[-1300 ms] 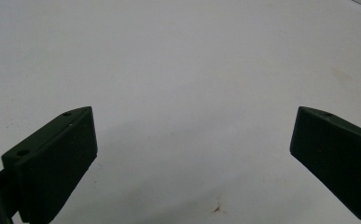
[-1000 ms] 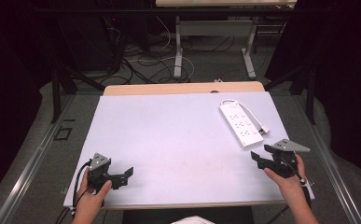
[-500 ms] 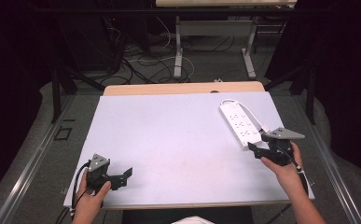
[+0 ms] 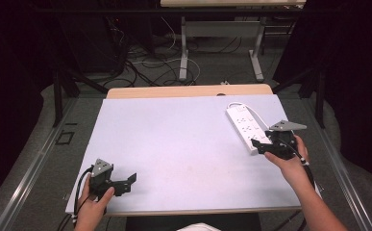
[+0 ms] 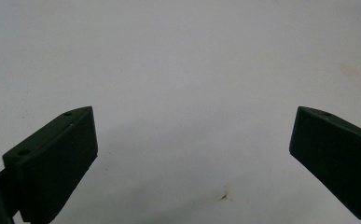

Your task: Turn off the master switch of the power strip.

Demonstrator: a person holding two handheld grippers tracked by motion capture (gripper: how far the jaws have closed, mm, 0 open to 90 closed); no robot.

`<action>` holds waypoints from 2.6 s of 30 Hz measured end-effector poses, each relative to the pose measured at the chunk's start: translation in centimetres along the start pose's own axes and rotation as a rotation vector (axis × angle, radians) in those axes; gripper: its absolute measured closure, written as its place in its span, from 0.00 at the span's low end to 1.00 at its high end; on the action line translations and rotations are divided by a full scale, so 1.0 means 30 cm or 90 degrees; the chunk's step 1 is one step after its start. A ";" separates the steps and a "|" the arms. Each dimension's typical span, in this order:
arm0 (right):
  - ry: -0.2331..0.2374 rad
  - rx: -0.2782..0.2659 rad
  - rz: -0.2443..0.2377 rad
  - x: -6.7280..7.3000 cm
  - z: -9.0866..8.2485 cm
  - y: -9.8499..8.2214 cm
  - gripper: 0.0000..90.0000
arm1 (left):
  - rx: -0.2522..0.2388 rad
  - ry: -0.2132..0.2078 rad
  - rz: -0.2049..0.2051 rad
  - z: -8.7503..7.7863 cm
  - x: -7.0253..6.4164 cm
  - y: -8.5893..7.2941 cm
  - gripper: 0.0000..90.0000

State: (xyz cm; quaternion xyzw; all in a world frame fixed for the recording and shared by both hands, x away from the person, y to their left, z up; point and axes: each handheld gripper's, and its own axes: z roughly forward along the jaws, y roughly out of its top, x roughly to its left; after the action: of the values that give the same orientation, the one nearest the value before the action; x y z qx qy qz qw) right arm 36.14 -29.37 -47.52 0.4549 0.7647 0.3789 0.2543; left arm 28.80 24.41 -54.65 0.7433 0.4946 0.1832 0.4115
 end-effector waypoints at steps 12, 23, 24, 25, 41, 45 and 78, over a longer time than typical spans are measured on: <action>-0.002 0.013 -0.004 -0.015 0.019 0.071 0.38 | 0.001 0.000 0.000 0.000 0.000 0.000 0.01; -0.007 0.026 -0.004 -0.030 0.037 0.127 0.36 | 0.001 0.000 0.000 0.001 0.001 0.000 0.01; -0.007 0.026 -0.004 -0.030 0.037 0.127 0.36 | 0.002 0.000 0.000 0.001 0.001 0.000 0.01; -0.005 0.026 0.000 -0.031 0.039 0.132 0.36 | 0.002 0.000 0.000 0.000 0.001 0.000 0.01; -0.016 0.049 0.008 -0.058 0.082 0.189 0.36 | 0.001 -0.002 0.000 0.001 0.003 0.000 0.01; -0.014 0.050 0.000 -0.062 0.095 0.204 0.36 | 0.001 -0.002 0.000 0.002 0.004 0.000 0.01; -0.054 0.091 -0.006 -0.117 0.280 0.310 0.37 | -0.002 0.003 -0.015 -0.016 0.013 -0.014 0.01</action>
State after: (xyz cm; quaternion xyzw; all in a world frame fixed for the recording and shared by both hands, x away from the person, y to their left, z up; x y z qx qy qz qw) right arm 48.59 -26.79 -44.73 0.4839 0.7806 0.3024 0.2551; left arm 28.40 25.03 -54.74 0.7364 0.5042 0.1810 0.4133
